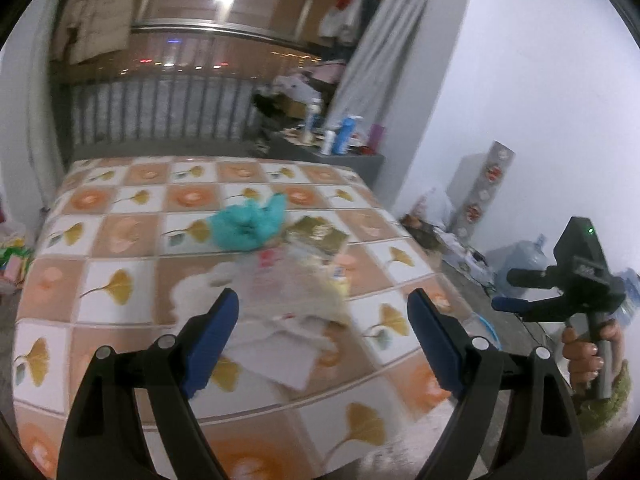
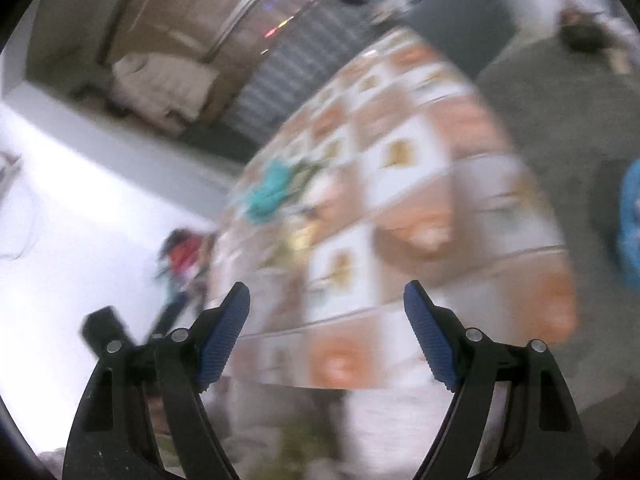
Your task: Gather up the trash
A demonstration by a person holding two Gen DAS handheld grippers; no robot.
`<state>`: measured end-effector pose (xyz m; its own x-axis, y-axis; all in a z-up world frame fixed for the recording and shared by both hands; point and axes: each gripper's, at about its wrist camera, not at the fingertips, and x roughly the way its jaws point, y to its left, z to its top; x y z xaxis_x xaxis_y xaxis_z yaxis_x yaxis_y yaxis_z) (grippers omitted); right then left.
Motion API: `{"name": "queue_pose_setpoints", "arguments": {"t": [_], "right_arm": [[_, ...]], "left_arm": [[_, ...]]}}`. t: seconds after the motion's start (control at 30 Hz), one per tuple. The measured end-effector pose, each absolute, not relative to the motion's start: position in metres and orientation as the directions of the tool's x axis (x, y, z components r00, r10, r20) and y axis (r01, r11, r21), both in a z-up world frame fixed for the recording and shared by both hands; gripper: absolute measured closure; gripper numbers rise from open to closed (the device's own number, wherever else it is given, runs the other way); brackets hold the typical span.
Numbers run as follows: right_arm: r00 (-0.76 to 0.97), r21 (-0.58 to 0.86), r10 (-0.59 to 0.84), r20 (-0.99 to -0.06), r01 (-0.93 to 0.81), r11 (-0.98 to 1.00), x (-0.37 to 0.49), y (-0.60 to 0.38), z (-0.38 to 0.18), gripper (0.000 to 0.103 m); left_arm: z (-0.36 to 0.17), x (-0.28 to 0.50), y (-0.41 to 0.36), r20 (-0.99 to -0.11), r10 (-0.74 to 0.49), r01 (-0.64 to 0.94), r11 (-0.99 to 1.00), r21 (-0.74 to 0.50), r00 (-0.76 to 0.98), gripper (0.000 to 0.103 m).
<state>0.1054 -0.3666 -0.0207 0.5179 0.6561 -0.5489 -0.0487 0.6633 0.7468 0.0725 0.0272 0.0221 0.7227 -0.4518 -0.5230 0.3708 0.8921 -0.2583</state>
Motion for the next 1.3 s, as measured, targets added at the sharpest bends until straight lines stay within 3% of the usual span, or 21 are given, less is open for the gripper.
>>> {"name": "queue_pose_setpoints", "arguments": {"t": [0.3,0.57,0.67,0.8,0.87,1.3], "right_arm": [[0.362,0.842,0.8,-0.479,-0.068,0.535,0.179,-0.261,-0.03,0.043],[0.318,0.826,0.775,-0.545,0.049,0.561,0.215,-0.229,-0.058,0.053],[0.311,0.829,0.78,-0.543,0.05,0.557,0.218,-0.22,-0.061,0.065],[0.316,0.83,0.78,-0.541,0.046,0.557,0.218,-0.223,-0.06,0.096],[0.322,0.836,0.785,-0.529,0.038,0.548,0.217,-0.228,-0.06,0.1],[0.371,0.864,0.805,-0.464,-0.011,0.503,0.186,-0.255,-0.048,0.103]], "left_arm": [[0.005,0.075,0.054,-0.543,-0.43,0.313,0.902,-0.298,0.721,0.023],[-0.016,0.09,0.07,-0.599,-0.44,0.276,0.895,-0.35,0.669,0.043],[-0.027,0.095,0.078,-0.616,-0.454,0.255,0.886,-0.386,0.644,0.049],[-0.037,0.097,0.089,-0.62,-0.467,0.23,0.875,-0.425,0.63,0.053],[-0.039,0.098,0.091,-0.619,-0.469,0.222,0.873,-0.434,0.63,0.055],[-0.042,0.123,0.095,-0.64,-0.451,0.19,0.88,-0.435,0.622,0.065]]}}
